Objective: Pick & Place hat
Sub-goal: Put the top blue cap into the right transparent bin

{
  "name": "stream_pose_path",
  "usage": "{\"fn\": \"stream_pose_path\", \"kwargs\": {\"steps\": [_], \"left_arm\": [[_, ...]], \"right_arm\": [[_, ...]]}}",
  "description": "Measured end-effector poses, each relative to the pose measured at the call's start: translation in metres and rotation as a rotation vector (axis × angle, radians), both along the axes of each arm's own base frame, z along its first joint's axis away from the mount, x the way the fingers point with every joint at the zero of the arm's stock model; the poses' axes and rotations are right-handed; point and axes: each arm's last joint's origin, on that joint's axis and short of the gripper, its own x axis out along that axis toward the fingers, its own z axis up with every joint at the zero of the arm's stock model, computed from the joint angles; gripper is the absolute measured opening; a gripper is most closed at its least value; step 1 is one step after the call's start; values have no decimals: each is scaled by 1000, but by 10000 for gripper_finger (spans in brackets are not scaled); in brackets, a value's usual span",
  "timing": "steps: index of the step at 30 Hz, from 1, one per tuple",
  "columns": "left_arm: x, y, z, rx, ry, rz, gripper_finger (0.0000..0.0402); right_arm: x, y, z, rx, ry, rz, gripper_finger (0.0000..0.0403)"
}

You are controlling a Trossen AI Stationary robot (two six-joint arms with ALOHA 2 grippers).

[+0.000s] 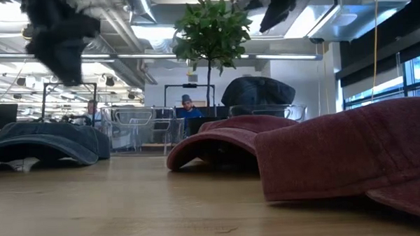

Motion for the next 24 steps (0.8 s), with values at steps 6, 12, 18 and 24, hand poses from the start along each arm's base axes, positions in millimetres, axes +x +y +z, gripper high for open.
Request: {"fn": "stream_pose_path", "kwargs": {"steps": [6,12,18,24], "left_arm": [[-7,4,-38,-81,69,55,216],[-8,11,-69,-88,43,90,216],[-14,19,-96,-18,102,82,208],[-17,25,-119,-77,64,85,204]], "right_arm": [[4,9,-1,18,6,20,220],[7,13,-1,20,7,37,220],[8,14,-1,34,2,25,220],[8,14,-1,35,3,24,220]]}}
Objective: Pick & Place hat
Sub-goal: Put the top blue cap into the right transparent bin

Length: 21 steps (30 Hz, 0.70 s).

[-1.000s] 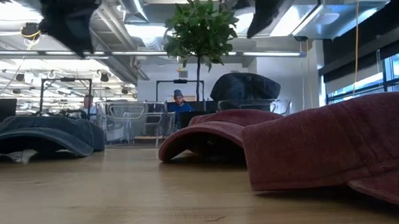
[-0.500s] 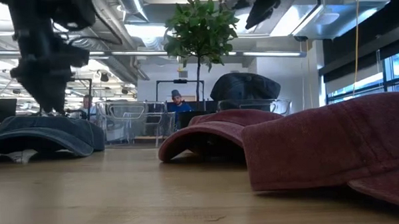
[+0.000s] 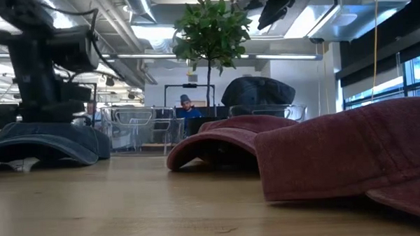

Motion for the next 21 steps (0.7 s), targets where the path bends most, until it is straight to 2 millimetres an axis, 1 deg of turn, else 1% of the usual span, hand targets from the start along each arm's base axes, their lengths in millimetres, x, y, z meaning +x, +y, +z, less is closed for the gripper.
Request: {"fn": "stream_pose_path", "kwargs": {"steps": [4,6,8,11,19,21], "left_arm": [[-5,2,-13,-42,-22,24,204],[-6,3,-15,-64,-33,27,200],[-7,3,-15,-72,-30,24,187],[-6,3,-15,-65,-36,25,153],[-7,4,-16,-23,-29,34,23],[-7,4,-15,-19,-32,35,13]], "right_arm": [[0,0,0,0,0,0,220],[0,0,0,0,1,1,220],[0,0,0,-1,1,1,220],[0,0,0,-1,2,2,220],[0,4,-2,11,21,12,220],[1,7,-2,26,23,10,220]]}}
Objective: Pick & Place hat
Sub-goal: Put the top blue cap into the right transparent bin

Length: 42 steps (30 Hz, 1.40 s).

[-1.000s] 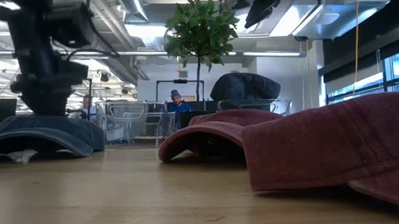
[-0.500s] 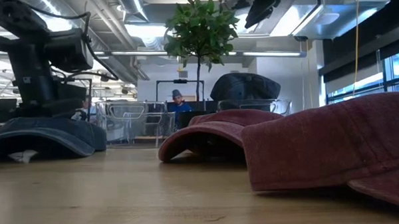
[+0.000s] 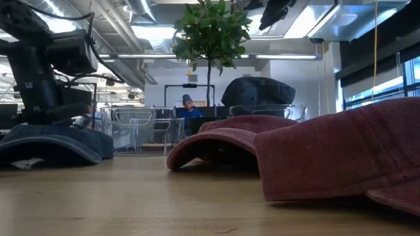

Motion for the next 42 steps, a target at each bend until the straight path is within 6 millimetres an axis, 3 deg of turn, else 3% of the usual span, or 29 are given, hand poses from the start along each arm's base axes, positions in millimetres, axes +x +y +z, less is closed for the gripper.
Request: {"fn": "stream_pose_path", "kwargs": {"steps": [5,15,20,26,32,38,42], "left_arm": [[5,-1,15,-36,-16,-21,9],[23,-9,73,-102,-43,-104,5],[32,-10,118,-87,-110,-133,5],[42,-9,186,-28,-294,-214,4],[40,-2,249,182,-442,-257,4],[38,7,282,316,-476,-311,4],[52,7,291,338,-547,-394,4]], "right_arm": [[4,8,0,10,-2,20,220],[7,16,0,22,-4,35,220],[8,16,0,25,-4,34,220],[7,17,-1,44,2,18,220],[7,17,-1,47,4,16,220],[6,17,0,64,-5,-6,220],[6,24,6,45,-46,17,220]]}}
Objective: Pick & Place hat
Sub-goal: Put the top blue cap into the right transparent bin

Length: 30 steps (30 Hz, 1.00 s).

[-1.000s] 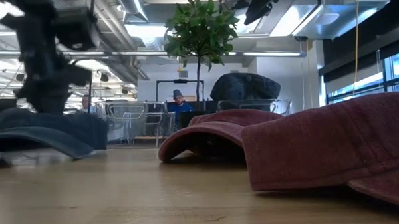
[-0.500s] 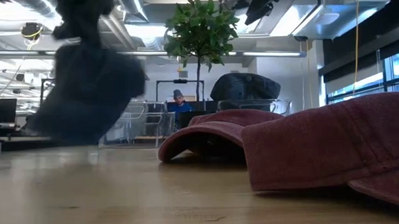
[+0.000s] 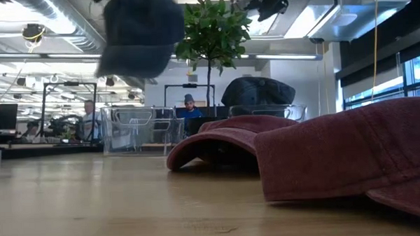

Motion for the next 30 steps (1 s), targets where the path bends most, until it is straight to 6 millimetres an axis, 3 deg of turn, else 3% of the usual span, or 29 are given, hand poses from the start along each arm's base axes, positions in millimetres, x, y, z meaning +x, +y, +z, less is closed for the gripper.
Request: {"fn": "stream_pose_path", "kwargs": {"steps": [11,16,23,30], "left_arm": [[73,7,-11,56,-106,-209,4],[106,4,-17,140,-170,-280,4],[130,-8,-22,267,-196,-296,4],[134,-18,-16,344,-241,-246,4]], "right_arm": [[25,29,19,0,-267,250,220],[30,38,24,2,-325,263,221],[32,40,25,102,-343,146,221],[32,40,22,177,-321,93,220]]}}
